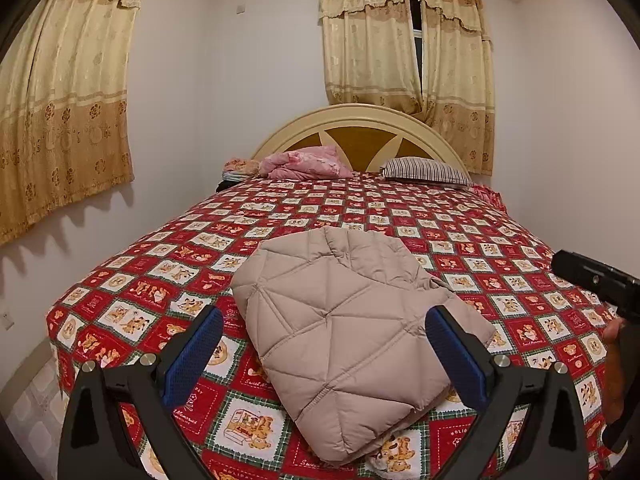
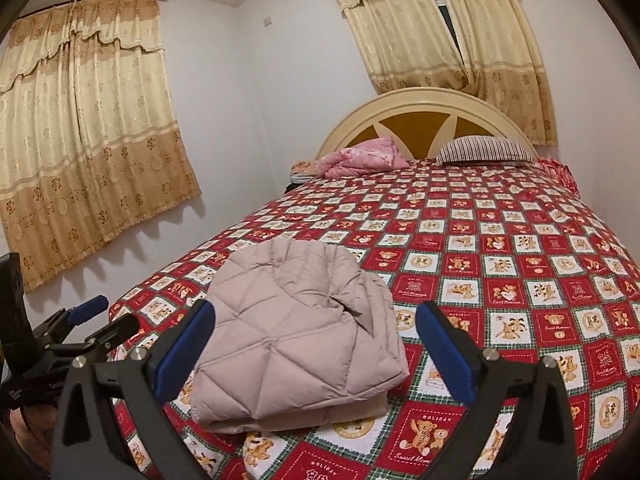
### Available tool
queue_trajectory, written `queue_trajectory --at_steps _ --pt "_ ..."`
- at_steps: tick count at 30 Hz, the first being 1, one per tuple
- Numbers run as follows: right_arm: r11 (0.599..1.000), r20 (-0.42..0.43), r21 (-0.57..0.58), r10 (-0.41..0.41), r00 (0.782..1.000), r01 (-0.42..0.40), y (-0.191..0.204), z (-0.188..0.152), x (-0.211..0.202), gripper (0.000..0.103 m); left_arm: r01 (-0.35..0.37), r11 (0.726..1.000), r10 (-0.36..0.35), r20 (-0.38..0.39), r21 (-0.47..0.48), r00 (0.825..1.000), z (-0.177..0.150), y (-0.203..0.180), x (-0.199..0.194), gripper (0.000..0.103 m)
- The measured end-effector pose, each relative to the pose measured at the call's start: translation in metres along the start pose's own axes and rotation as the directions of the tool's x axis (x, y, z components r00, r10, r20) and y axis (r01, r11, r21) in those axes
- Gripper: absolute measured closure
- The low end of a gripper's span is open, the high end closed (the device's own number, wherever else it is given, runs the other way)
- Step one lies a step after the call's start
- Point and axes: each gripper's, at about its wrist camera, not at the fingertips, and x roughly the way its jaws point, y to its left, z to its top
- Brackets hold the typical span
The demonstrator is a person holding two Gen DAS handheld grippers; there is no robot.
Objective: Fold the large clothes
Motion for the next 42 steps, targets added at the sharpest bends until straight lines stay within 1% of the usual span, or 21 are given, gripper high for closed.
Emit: queue_trajectory --at_steps 7,14,19,22,30,42 --pt "1.0 -0.018 0.005 -0.01 1.0 0.01 0.003 -0.005 -0.003 0.0 0.011 1.0 -0.011 -0.002 -0.005 1.0 -0.001 -0.001 -0.003 0.001" --pt "1.0 0.0 0.003 -0.024 1.0 0.024 0.003 -0.005 -0.017 0.0 0.021 1.0 -0.021 0.003 0.003 1.0 0.0 -0.007 -0.008 0.001" --pt "1.0 0.029 0.004 -0.025 0.999 0.025 0.003 -0.003 -0.028 0.0 0.005 1.0 -0.005 0.019 0.012 1.0 0.001 -0.009 -0.012 0.001" --pt "1.0 0.049 -0.006 -0.028 0.998 0.028 0.005 -0.002 -0.033 0.0 0.002 1.0 -0.003 0.016 0.01 1.0 0.001 -0.01 -0.01 0.001" --pt "1.0 0.053 0.005 -0.03 0.998 0.03 0.002 -0.004 -0.034 0.0 -0.003 1.0 0.003 0.008 0.023 1.0 -0.002 -0.014 -0.007 0.001" --pt "0.999 0.049 0.005 -0.032 0.998 0.032 0.001 -0.007 -0.034 0.0 0.002 1.0 -0.002 0.003 0.015 1.0 -0.002 -0.016 -0.007 0.001"
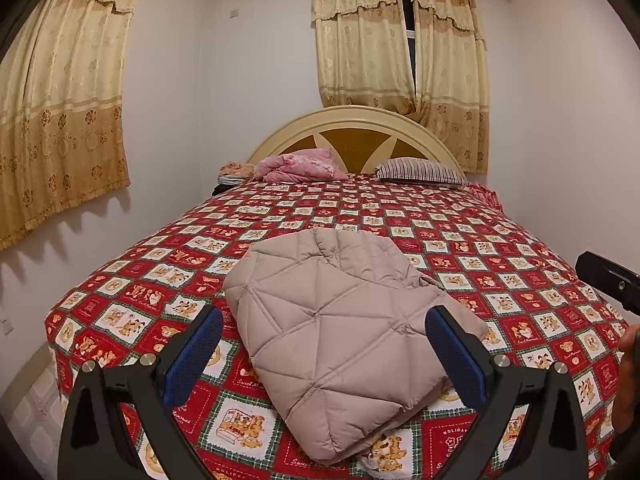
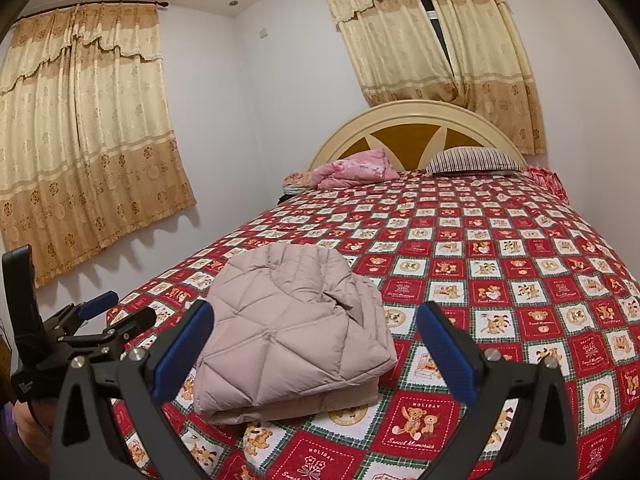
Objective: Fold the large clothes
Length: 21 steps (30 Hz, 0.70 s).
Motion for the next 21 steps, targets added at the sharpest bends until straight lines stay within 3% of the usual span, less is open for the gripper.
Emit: queue_trajectory --at_steps 5,14,21 --pt "1.0 0.012 0.003 0.001 1.0 -0.001 -0.001 0.0 -0.003 0.0 -0.006 1.0 0.006 -0.001 0.01 1.0 0.001 -0.001 -0.001 0.001" --pt "1.0 0.104 -0.009 -0.005 0.995 0.006 0.002 0.005 -0.019 0.0 -0.024 1.0 0.023 0.07 0.012 0.997 0.008 -0.004 -0.015 0.001" --pt "1.0 0.116 -0.023 0.004 0.993 -0.001 0.003 0.006 -0.019 0.0 -0.033 0.999 0.032 0.074 0.009 0.997 0.009 -0.003 -0.016 0.001"
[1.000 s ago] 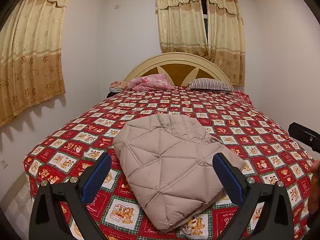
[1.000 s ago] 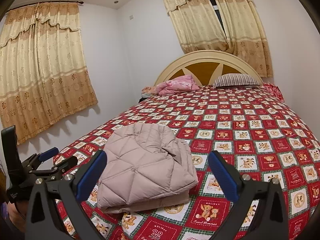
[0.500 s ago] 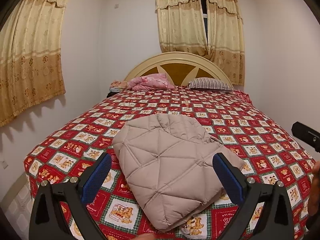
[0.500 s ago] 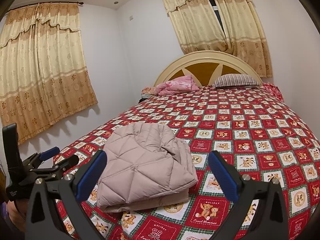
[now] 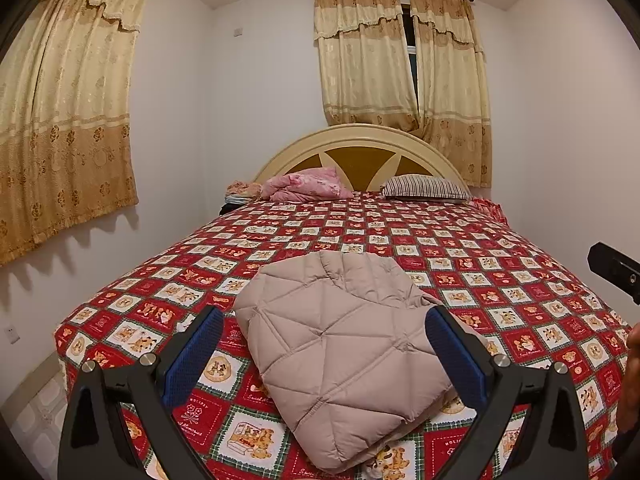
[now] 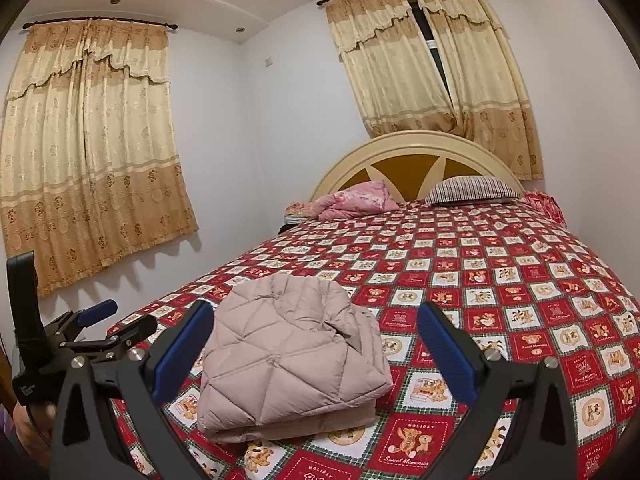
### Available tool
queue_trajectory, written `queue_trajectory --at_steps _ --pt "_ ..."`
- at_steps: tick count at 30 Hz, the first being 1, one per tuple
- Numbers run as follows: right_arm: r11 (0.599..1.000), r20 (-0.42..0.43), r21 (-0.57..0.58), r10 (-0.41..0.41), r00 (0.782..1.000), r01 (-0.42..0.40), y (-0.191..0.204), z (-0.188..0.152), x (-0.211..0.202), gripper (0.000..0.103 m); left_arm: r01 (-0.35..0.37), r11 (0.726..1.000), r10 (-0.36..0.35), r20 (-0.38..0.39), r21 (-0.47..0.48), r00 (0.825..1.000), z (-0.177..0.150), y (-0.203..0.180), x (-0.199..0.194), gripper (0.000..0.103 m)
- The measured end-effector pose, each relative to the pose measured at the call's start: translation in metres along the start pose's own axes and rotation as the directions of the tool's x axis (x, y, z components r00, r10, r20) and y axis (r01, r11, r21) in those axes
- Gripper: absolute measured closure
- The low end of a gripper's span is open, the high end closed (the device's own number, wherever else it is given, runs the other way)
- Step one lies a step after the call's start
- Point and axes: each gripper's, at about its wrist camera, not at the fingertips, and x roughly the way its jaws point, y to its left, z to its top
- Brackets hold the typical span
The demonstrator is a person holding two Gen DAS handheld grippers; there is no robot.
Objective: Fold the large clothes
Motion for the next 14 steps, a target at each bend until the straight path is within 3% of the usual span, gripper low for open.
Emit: queue_trajectory --at_steps 14 --pt "1.0 -0.034 -0.027 0.009 0.999 -0.01 0.0061 -0.0063 0.005 0.0 -0.027 0.999 0.027 -0.002 0.018 1.0 -0.0062 0.0 0.0065 0.001"
